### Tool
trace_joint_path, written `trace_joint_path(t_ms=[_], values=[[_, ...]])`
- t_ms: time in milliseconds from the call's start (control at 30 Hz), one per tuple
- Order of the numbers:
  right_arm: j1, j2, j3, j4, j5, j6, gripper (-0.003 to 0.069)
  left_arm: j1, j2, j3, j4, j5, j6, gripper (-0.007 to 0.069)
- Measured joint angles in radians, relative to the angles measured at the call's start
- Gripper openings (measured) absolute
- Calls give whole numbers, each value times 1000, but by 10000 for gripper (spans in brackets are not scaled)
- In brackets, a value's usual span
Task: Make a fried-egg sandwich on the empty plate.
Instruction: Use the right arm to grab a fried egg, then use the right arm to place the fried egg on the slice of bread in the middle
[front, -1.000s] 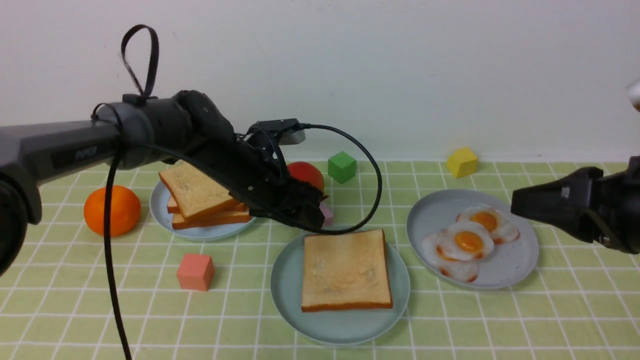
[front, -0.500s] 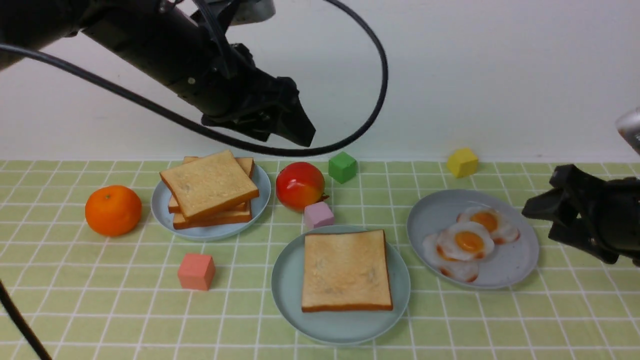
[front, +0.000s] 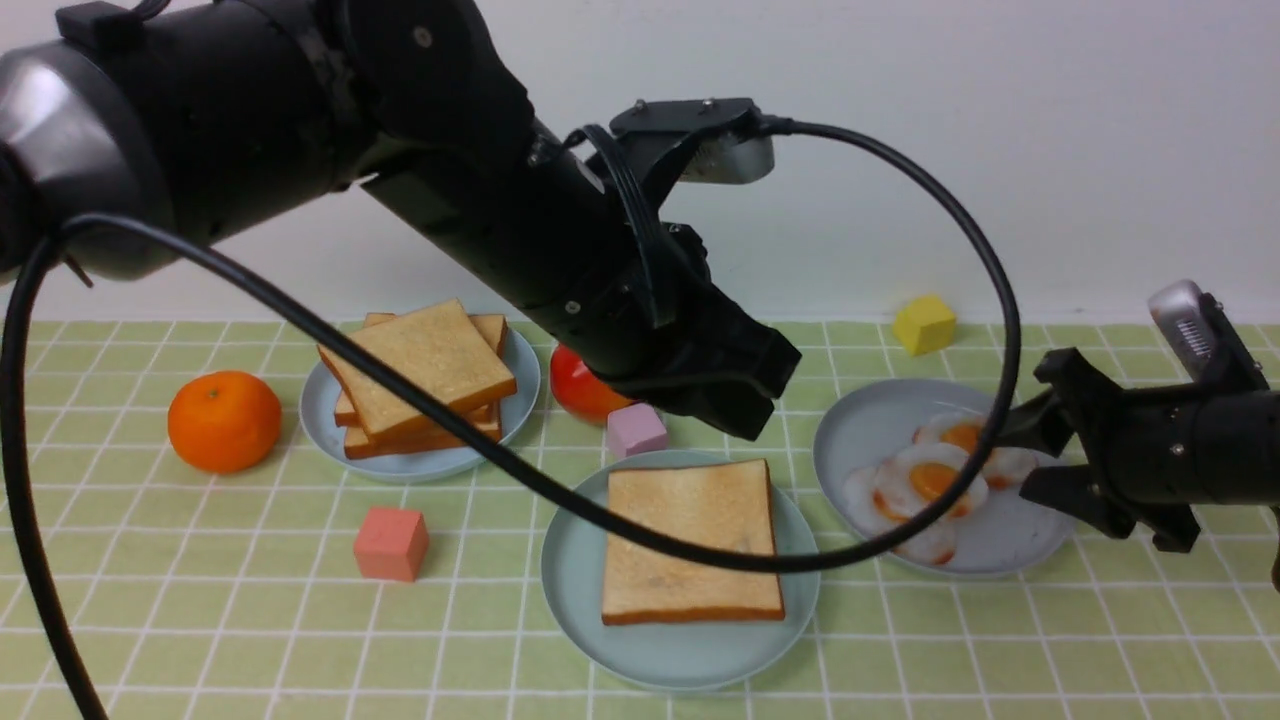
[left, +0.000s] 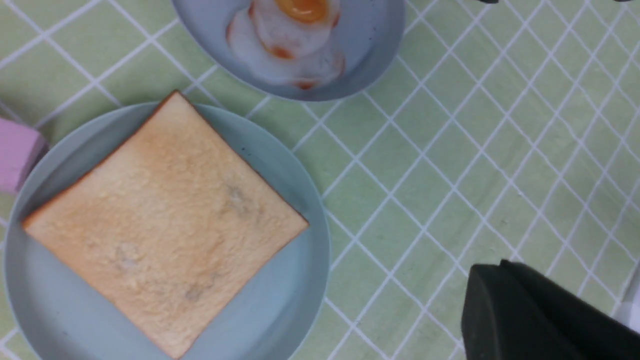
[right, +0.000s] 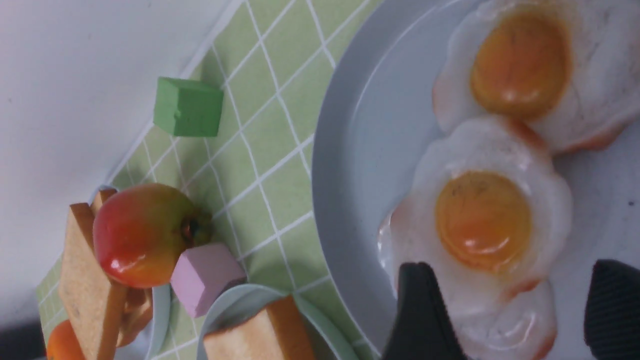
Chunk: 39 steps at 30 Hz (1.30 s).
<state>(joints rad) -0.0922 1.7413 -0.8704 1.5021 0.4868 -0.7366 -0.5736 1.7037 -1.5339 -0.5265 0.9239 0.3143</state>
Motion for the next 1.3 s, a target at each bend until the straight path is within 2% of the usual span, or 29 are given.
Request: trace_joint_path(t_ms=[267, 400, 433, 567, 667, 767, 800, 833, 867, 1033, 1067, 1200, 1300], values=[[-37, 80, -10, 64, 19, -44, 444, -5, 1, 7, 47, -20, -45, -13], [-37, 123, -10, 139, 56, -73, 444, -5, 2, 8, 47, -23, -46, -13], [-37, 148, -11, 184, 70, -106, 444, -5, 2, 8, 49, -23, -46, -13], [-37, 196, -23, 222, 106, -165, 435, -5, 2, 8, 64, -23, -46, -13], [-37, 222, -37, 236, 127, -179, 394, -5, 2, 9, 73, -13, -46, -13], [-42, 240, -41, 239, 135, -181, 242, -5, 2, 9, 82, -2, -46, -13], [-43, 242, -41, 239, 135, -181, 217, -5, 2, 9, 84, 0, -46, -13], [-47, 245, -41, 239, 139, -181, 124, -5, 2, 9, 86, 7, -46, -13], [-50, 247, -41, 237, 138, -181, 64, -5, 2, 9, 89, 11, -47, -13], [-67, 250, -41, 234, 169, -181, 62, -5, -1, 9, 152, 35, -93, -13], [-83, 249, -41, 228, 199, -181, 62, -2, -12, 10, 214, 65, -137, -13], [-104, 210, -38, 218, 265, -181, 62, 22, -62, 22, 314, 135, -234, -13], [-92, 96, -38, 216, 330, -181, 62, 83, -160, 100, 395, 180, -347, -13]])
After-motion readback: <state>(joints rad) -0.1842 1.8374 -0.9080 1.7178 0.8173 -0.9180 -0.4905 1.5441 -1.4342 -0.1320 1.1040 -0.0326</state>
